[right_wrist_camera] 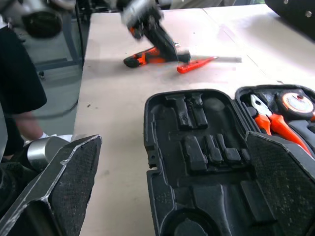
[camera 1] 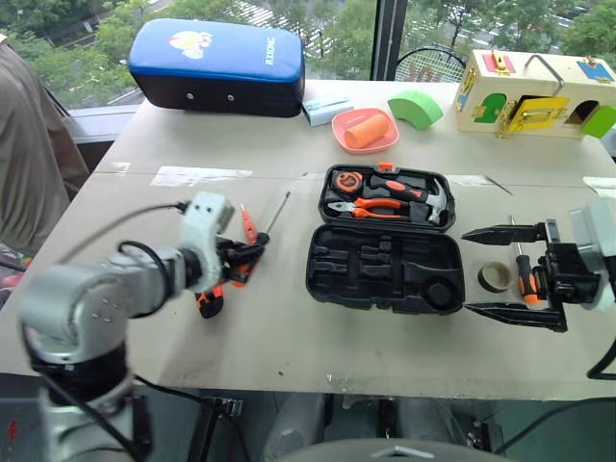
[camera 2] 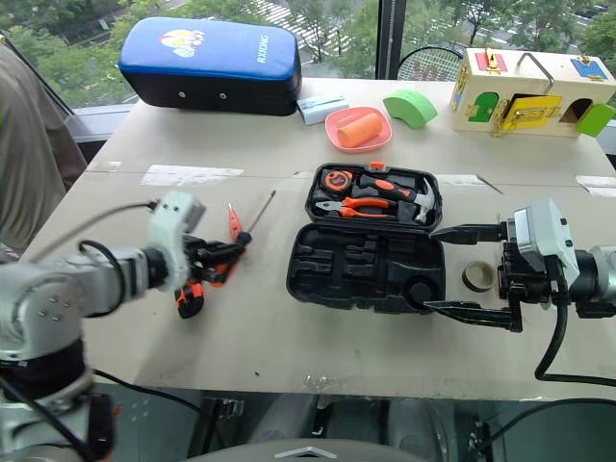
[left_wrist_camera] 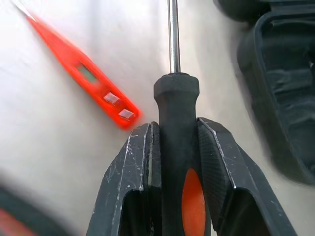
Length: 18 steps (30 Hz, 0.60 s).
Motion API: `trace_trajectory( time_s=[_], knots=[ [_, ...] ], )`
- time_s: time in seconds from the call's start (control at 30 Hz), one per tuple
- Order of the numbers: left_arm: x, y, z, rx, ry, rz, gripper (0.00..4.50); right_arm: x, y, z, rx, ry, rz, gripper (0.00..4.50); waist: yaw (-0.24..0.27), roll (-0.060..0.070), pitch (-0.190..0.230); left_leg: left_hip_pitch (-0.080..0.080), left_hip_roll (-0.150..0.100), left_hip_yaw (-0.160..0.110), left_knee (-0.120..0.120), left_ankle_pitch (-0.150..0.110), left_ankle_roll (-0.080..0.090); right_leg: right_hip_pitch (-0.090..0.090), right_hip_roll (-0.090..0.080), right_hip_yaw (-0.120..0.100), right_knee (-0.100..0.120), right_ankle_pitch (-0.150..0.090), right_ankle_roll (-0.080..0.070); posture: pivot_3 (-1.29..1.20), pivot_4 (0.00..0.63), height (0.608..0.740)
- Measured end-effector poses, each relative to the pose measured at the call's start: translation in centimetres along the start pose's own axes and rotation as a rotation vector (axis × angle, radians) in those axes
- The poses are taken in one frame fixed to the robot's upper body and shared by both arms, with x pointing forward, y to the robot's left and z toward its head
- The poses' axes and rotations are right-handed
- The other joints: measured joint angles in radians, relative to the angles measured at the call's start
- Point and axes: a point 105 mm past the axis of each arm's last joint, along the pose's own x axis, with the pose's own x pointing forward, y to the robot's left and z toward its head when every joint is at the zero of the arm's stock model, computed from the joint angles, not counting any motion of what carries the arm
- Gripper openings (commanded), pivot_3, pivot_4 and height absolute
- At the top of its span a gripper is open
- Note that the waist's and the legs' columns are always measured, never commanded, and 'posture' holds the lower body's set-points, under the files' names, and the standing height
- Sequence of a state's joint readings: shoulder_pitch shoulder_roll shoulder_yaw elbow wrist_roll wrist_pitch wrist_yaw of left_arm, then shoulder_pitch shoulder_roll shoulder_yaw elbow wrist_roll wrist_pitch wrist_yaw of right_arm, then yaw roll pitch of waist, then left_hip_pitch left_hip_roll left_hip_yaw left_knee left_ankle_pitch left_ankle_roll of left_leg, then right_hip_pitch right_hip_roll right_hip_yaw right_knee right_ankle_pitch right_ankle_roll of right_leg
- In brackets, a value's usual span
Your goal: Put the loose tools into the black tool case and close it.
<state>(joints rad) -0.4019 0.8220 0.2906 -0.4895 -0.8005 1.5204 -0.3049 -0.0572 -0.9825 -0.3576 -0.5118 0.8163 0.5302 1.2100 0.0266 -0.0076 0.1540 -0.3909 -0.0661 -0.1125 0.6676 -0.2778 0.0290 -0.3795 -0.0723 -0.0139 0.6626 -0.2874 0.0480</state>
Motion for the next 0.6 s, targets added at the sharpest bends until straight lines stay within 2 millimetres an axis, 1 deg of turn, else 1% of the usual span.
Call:
trace_trajectory(
  time_s=[0.07, 0.13, 0.2, 0.27, 0.4, 0.47, 0.5, 0.53, 0.6],
  knots=[
    [-0.8, 0.6, 1.7, 0.100, -0.035, -0.019, 0.78, -0.2, -0.4, -0.2, 0.018, -0.006, -0.025, 4.50, -0.003, 0.002, 0.001, 0.000, -0.001, 0.000, 0.000, 0.000, 0.000, 0.000, -0.001, 0.000, -0.001, 0.000, 0.000, 0.00, 0.150, 0.735],
    [-0.7, 0.2, 2.7, 0.181, -0.053, -0.088, 0.78, -0.2, -0.6, -0.3, 0.023, -0.006, -0.041, 4.50, -0.002, 0.002, 0.001, 0.000, -0.001, 0.000, 0.000, 0.000, 0.000, 0.000, -0.001, 0.000, -0.001, 0.000, 0.000, 0.00, 0.150, 0.735],
    [-0.3, -0.7, 3.6, 0.290, -0.075, -0.187, 0.78, -0.3, -0.8, -0.4, 0.026, -0.006, -0.060, 4.50, -0.001, 0.002, 0.002, -0.001, -0.001, 0.000, 0.000, 0.000, 0.000, 0.000, -0.001, 0.000, -0.001, 0.000, 0.000, 0.00, 0.150, 0.735],
    [0.4, -2.8, 4.9, 0.452, -0.109, -0.348, 0.78, -0.5, -1.2, -0.6, 0.035, -0.005, -0.095, 4.50, 0.000, 0.002, 0.002, -0.002, -0.001, 0.000, 0.000, 0.000, 0.000, 0.000, -0.001, 0.000, -0.001, 0.000, 0.000, 0.00, 0.150, 0.735],
    [1.4, -5.9, 5.6, 0.673, -0.123, -0.590, 0.78, -0.8, -1.7, -1.2, 0.045, 0.024, -0.154, 4.50, -0.007, 0.002, 0.002, -0.003, -0.001, 0.000, 0.000, 0.000, 0.000, -0.002, -0.001, 0.000, -0.001, 0.000, 0.000, 0.00, 0.150, 0.735],
    [2.7, -6.8, 5.5, 0.768, -0.099, -0.674, 0.78, -0.9, -1.8, -1.7, 0.057, 0.038, -0.179, 4.50, -0.011, 0.002, 0.002, -0.004, -0.001, 0.000, 0.000, 0.000, 0.000, -0.002, 0.000, -0.001, -0.001, 0.000, 0.000, 0.00, 0.150, 0.735],
    [3.7, -7.2, 5.1, 0.832, -0.068, -0.714, 0.78, -0.9, -1.9, -1.8, 0.057, 0.043, -0.193, 4.50, -0.012, 0.002, 0.002, -0.004, -0.001, 0.000, 0.000, 0.000, 0.000, -0.002, 0.000, -0.001, -0.001, 0.000, 0.000, 0.00, 0.150, 0.735],
    [3.9, -7.3, 5.0, 0.847, -0.061, -0.722, 0.78, -0.9, -1.9, -1.8, 0.057, 0.045, -0.196, 4.50, -0.013, 0.002, 0.003, -0.004, -0.001, 0.000, 0.001, 0.000, 0.000, -0.002, 0.000, -0.001, -0.001, 0.000, 0.000, 0.00, 0.150, 0.735],
    [5.6, -8.2, 4.8, 0.911, -0.031, -0.780, 0.78, -0.7, -1.8, -2.0, 0.058, 0.044, -0.212, 4.50, -0.014, 0.001, 0.003, -0.004, -0.001, 0.000, 0.001, 0.000, 0.001, -0.002, 0.000, -0.001, 0.000, 0.000, 0.000, 0.00, 0.150, 0.735]
  ],
)
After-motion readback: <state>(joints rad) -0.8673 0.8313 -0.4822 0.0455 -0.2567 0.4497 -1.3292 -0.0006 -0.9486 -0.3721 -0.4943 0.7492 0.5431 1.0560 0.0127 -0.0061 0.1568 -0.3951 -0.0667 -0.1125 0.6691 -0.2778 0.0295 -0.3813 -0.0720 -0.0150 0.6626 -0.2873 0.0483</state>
